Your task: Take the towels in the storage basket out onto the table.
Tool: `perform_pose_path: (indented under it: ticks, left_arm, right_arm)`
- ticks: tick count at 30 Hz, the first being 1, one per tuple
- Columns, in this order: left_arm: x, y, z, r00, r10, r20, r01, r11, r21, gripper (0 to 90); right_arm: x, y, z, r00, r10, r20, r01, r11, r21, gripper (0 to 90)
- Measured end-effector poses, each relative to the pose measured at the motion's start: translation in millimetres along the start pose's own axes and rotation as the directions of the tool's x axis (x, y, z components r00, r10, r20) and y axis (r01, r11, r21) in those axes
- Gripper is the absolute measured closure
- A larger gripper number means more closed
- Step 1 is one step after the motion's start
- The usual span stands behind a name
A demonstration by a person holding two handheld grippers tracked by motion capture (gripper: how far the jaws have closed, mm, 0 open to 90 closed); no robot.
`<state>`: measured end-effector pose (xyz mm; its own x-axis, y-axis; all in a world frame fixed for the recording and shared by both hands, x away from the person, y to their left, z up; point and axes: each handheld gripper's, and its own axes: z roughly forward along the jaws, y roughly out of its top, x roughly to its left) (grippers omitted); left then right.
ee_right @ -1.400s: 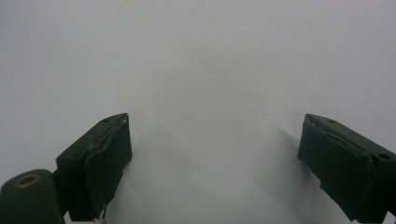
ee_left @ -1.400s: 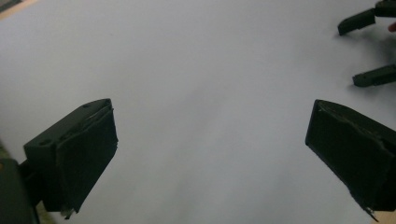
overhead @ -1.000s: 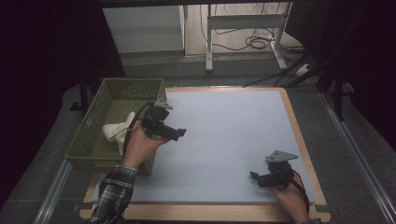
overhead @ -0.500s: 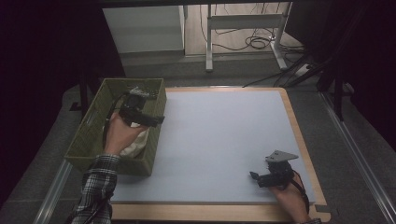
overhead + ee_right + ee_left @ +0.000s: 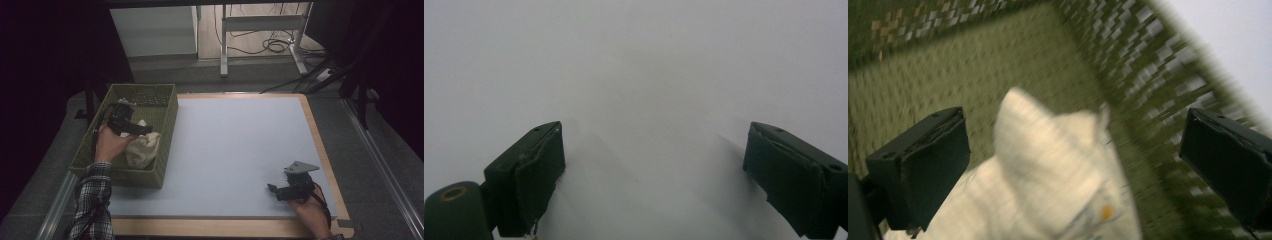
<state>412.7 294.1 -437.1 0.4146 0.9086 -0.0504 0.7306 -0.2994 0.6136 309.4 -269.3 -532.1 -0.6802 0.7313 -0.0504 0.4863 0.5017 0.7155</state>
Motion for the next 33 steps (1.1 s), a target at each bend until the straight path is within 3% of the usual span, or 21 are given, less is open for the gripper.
perform_pose_path:
  ticks: [4, 6, 7, 9, 13, 16, 17, 18, 19, 20, 23, 25, 27, 28, 30, 32, 33]
  left_arm:
    - [14.0, -10.2, 12.4, 0.9988, -0.038, -0.030, 0.040, 0.9964, 0.074, 0.7]
    - [20.1, -13.3, 18.8, 0.9974, -0.062, -0.036, 0.065, 0.9913, 0.114, 0.8]
    - [20.1, -13.3, 18.8, 0.9974, -0.062, -0.036, 0.065, 0.9913, 0.114, 0.9]
    - [26.9, -16.3, 28.7, 0.9938, -0.105, -0.036, 0.109, 0.9801, 0.165, 1.5]
    - [33.5, -21.7, 44.6, 0.9883, -0.146, -0.044, 0.152, 0.9526, 0.263, 2.1]
    - [36.1, -28.9, 57.0, 0.9833, -0.176, -0.048, 0.182, 0.9248, 0.334, 5.7]
    - [36.1, -28.9, 57.0, 0.9833, -0.176, -0.048, 0.182, 0.9248, 0.334, 9.3]
    - [37.3, -33.6, 63.9, 0.9800, -0.190, -0.058, 0.198, 0.8977, 0.394, 13.9]
    - [37.3, -33.6, 63.9, 0.9800, -0.190, -0.058, 0.198, 0.8977, 0.394, 16.4]
    - [35.9, -33.3, 64.2, 0.9811, -0.174, -0.086, 0.193, 0.8904, 0.412, 19.4]
    - [35.5, -31.9, 61.9, 0.9806, -0.175, -0.088, 0.196, 0.8904, 0.411, 38.8]
    - [31.9, -30.2, 60.4, 0.9839, -0.175, -0.034, 0.174, 0.8954, 0.410, 58.4]
    - [30.4, -29.5, 60.5, 0.9854, -0.165, -0.043, 0.168, 0.8953, 0.413, 71.0]
    - [29.7, -28.8, 59.8, 0.9862, -0.160, -0.040, 0.162, 0.8958, 0.414, 71.0]
    - [30.6, -28.5, 58.4, 0.9862, -0.163, -0.030, 0.161, 0.8974, 0.411, 79.6]
    - [33.7, -28.9, 53.8, 0.9826, -0.185, -0.018, 0.178, 0.9126, 0.368, 81.0]
    - [33.7, -28.9, 53.8, 0.9826, -0.185, -0.018, 0.178, 0.9126, 0.368, 81.3]
  right_arm:
    - [0.0, 0.0, 0.0, 1.0000, 0.000, 0.000, 0.000, 1.000, 0.000, 9.8]
    - [0.0, 0.0, 0.1, 1.0000, 0.000, 0.000, 0.000, 1.000, 0.000, 9.8]
    - [0.0, 0.0, 0.1, 1.0000, 0.000, 0.000, 0.000, 1.000, 0.000, 9.8]
    - [0.0, 0.0, 0.0, 1.0000, 0.000, 0.000, 0.000, 1.000, 0.000, 9.8]
    - [0.1, -0.1, 0.1, 1.0000, 0.001, 0.000, -0.001, 1.000, -0.002, 9.8]
    - [0.1, -0.1, 0.1, 1.0000, 0.001, 0.000, -0.001, 1.000, -0.002, 9.8]
    - [0.1, -0.1, 0.1, 1.0000, 0.000, 0.000, 0.000, 1.000, -0.002, 9.8]
    - [0.1, -0.1, 0.1, 1.0000, 0.001, 0.000, -0.001, 1.000, -0.002, 9.8]
    - [0.1, -0.1, 0.1, 1.0000, 0.001, 0.000, -0.001, 1.000, -0.002, 9.8]
    - [0.1, -0.1, 0.1, 1.0000, 0.001, 0.000, -0.001, 1.000, -0.002, 9.8]
    - [0.1, -0.1, 0.1, 1.0000, 0.000, 0.000, 0.000, 1.000, -0.002, 9.8]
    - [0.1, -0.1, 0.1, 1.0000, 0.000, 0.000, 0.000, 1.000, -0.002, 9.8]
    - [0.1, -0.1, 0.1, 1.0000, 0.000, 0.000, 0.000, 1.000, -0.002, 9.8]
    - [0.1, -0.1, 0.1, 1.0000, 0.000, 0.000, 0.000, 1.000, -0.002, 9.8]
    - [0.1, -0.1, 0.1, 1.0000, 0.000, 0.000, 0.000, 1.000, -0.002, 9.8]
    - [0.1, -0.1, 0.1, 1.0000, 0.000, 0.000, 0.000, 1.000, -0.002, 9.8]
    - [0.1, -0.1, 0.1, 1.0000, 0.000, 0.000, 0.000, 1.000, -0.002, 9.8]
